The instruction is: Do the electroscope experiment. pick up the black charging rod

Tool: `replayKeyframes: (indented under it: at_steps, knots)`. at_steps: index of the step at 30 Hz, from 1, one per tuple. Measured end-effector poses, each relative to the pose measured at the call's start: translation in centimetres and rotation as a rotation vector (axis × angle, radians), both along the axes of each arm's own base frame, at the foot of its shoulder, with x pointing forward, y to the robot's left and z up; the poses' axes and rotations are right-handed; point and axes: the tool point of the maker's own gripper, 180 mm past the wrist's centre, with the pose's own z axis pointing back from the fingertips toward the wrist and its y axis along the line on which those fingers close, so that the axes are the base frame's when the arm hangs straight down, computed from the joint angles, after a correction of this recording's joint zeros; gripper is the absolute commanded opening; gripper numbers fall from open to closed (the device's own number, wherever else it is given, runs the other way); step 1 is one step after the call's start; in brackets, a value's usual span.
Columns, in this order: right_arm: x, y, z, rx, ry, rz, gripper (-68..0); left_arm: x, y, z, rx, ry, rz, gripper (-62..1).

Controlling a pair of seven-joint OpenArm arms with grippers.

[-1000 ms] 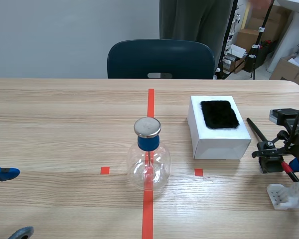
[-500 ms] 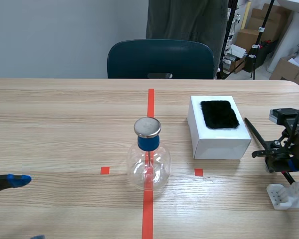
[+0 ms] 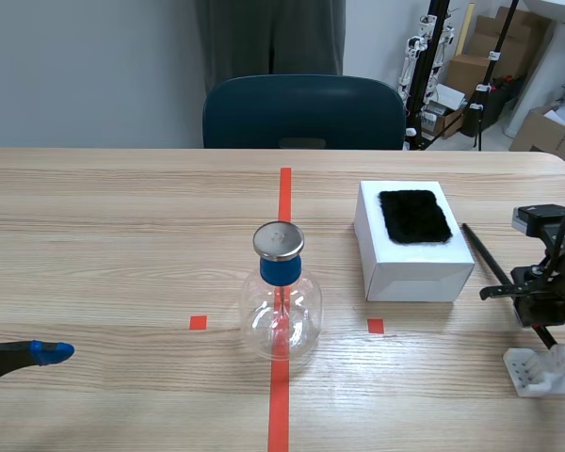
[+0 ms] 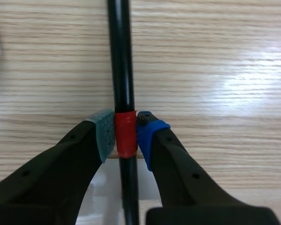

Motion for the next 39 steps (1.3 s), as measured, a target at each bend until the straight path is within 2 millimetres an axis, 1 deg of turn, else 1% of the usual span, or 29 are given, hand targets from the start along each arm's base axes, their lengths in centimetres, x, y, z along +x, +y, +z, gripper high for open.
replayKeyframes:
  at_steps: [10, 11, 15, 22, 28, 31, 36, 39]
  knots:
    - [-0.1, 0.0, 0.0, 0.003, 0.002, -0.002, -67.4, 0.2, 0.5, 0.1, 0.004, -0.006, 0.017, 1.4]
    - [-0.1, 0.0, 0.0, 0.003, 0.002, -0.002, -67.3, 0.3, 0.5, 0.3, -0.002, -0.009, 0.024, 1.4]
    - [-0.3, -0.1, 0.0, 0.002, 0.016, -0.003, -67.3, 1.5, 1.4, 1.8, -0.074, -0.058, 0.103, 1.4]
    - [-0.4, -0.3, 0.3, 0.009, 0.021, -0.007, -67.4, 1.7, 1.9, 2.0, -0.082, -0.045, 0.121, 1.4]
    - [0.4, -1.0, 1.9, -0.003, -0.017, 0.006, -67.4, 1.7, 1.9, 2.0, -0.082, -0.045, 0.121, 1.4]
    - [0.6, -0.9, 2.7, -0.006, -0.018, 0.021, -67.4, 1.7, 1.8, 2.0, -0.084, -0.045, 0.122, 1.4]
    - [1.7, -0.9, 5.2, -0.043, -0.086, 0.075, -67.4, 1.7, 1.7, 1.9, -0.084, -0.043, 0.120, 1.4]
    - [1.8, -1.6, 6.9, -0.071, -0.152, 0.090, -67.4, 1.7, 1.7, 1.9, -0.085, -0.043, 0.120, 1.4]
